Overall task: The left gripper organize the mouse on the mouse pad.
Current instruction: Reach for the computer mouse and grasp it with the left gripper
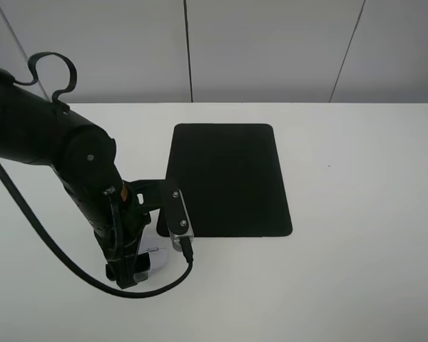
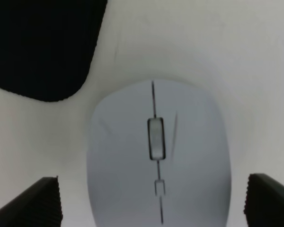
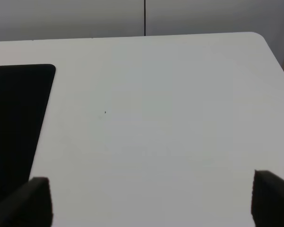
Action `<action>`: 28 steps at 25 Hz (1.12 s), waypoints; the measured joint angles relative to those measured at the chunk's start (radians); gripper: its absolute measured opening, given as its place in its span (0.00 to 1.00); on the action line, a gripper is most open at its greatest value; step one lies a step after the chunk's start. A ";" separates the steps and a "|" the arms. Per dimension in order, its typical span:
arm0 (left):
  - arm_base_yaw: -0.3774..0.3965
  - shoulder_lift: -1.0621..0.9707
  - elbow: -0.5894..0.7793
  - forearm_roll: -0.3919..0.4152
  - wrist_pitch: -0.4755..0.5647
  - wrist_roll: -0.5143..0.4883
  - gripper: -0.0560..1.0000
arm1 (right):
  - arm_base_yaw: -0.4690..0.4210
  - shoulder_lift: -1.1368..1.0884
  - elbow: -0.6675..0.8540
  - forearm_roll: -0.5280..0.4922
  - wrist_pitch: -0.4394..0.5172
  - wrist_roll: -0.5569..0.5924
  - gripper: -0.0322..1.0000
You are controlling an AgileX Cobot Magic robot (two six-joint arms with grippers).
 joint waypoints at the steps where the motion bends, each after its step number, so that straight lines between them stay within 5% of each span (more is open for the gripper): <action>1: 0.000 0.013 0.004 -0.002 -0.007 0.000 0.80 | 0.000 0.000 0.000 0.000 0.000 0.000 0.83; 12: 0.000 0.056 0.039 -0.030 -0.093 0.011 0.79 | 0.000 0.000 0.000 0.000 0.000 0.000 0.83; 17: 0.000 0.056 0.040 -0.031 -0.104 0.004 0.64 | 0.000 0.000 0.000 0.000 0.000 0.000 0.83; 28: 0.000 0.056 0.040 -0.032 -0.103 0.003 0.64 | 0.000 0.000 0.000 0.000 0.000 0.000 0.83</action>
